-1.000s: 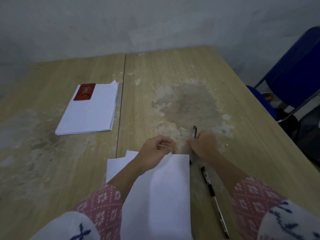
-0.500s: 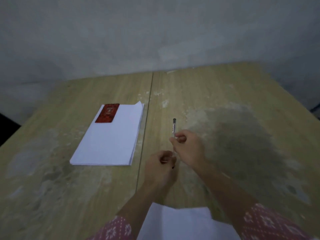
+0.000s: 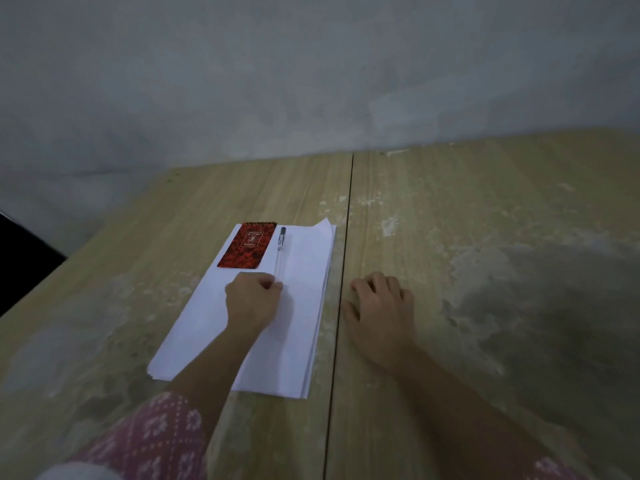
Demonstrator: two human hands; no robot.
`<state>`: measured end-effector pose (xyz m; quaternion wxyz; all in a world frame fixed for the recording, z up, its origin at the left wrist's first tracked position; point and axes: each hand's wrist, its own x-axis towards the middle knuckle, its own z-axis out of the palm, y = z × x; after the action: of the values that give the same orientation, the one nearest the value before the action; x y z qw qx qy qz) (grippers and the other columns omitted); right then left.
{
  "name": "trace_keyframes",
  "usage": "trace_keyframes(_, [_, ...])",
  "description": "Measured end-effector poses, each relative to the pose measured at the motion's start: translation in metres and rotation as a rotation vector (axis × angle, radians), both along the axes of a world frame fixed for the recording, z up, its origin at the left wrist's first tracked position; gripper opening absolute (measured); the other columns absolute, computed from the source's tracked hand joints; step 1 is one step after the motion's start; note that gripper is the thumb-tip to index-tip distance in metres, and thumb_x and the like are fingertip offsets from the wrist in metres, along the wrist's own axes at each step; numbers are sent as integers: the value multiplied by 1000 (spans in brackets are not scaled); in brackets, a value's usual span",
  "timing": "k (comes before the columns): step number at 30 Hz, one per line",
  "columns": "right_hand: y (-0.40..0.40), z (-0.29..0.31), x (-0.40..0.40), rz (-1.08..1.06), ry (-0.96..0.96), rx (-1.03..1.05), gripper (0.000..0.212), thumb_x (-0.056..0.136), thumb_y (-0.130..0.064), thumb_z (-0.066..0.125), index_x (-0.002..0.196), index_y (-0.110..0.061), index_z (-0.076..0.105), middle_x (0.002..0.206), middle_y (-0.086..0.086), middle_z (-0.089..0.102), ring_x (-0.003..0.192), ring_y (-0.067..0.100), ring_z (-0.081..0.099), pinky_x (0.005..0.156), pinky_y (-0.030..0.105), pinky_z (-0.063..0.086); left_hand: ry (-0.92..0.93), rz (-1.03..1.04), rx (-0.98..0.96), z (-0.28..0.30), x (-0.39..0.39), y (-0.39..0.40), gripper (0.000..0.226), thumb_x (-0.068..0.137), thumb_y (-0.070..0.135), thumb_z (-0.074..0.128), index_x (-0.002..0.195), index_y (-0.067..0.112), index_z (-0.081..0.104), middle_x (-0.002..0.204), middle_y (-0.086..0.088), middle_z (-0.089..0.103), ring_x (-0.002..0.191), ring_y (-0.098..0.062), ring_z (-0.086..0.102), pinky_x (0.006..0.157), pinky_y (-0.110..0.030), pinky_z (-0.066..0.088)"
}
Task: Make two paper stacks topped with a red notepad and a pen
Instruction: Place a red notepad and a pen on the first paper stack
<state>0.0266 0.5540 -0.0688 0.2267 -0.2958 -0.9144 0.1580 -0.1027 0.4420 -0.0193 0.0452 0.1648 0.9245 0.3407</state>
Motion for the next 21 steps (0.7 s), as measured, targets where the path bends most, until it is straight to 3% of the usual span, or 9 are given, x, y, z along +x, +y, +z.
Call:
trace_keyframes(5, [3,-4,-5,-19,15,31,25,84,-32,51,100,-15,60,106,8,59,98,28,52,82,42,38,39,-40,-73,-6,-20,10,17,82,13,59,76,2,71,84,-17,72,84,-30,64,77,-27,46])
trace_keyframes(9, [5,1,-2,10,-42,-70,31,89,-35,45,113,-17,53,120,4,50,113,23,41,93,39,30,36,-88,-132,-1,-15,7,18,79,18,65,66,12,56,81,-12,59,79,-24,52,87,-37,48])
trace_keyframes(11, [7,7,2,45,-68,-137,34,88,-37,47,117,-19,52,123,2,48,116,22,39,97,38,28,23,-107,-123,4,-8,3,11,80,21,66,79,12,59,92,-13,58,86,-26,53,89,-37,45])
trace_keyframes(13, [9,13,7,96,-42,-254,37,86,-34,53,120,-18,51,124,2,49,118,21,40,100,39,28,8,-138,-71,8,2,-3,34,81,21,65,111,6,59,108,-12,61,92,-25,57,87,-33,44])
trace_keyframes(14, [8,19,12,121,-12,-336,39,85,-29,56,122,-17,51,125,4,50,119,22,42,102,39,30,-10,-175,-36,13,11,-8,40,81,20,65,118,7,57,111,-10,61,89,-21,57,83,-28,43])
trace_keyframes(18, [-11,45,49,200,86,-454,36,81,-11,62,115,-5,57,114,14,59,101,20,55,91,30,45,-100,-458,5,30,61,-42,32,83,20,63,114,16,60,101,2,61,78,-5,57,62,-3,42])
trace_keyframes(21, [-40,57,87,218,84,-433,26,80,-7,62,105,-2,63,104,16,64,88,15,55,82,24,44,-160,-536,32,33,104,-76,25,82,19,63,107,18,64,98,3,65,80,-3,60,65,1,44])
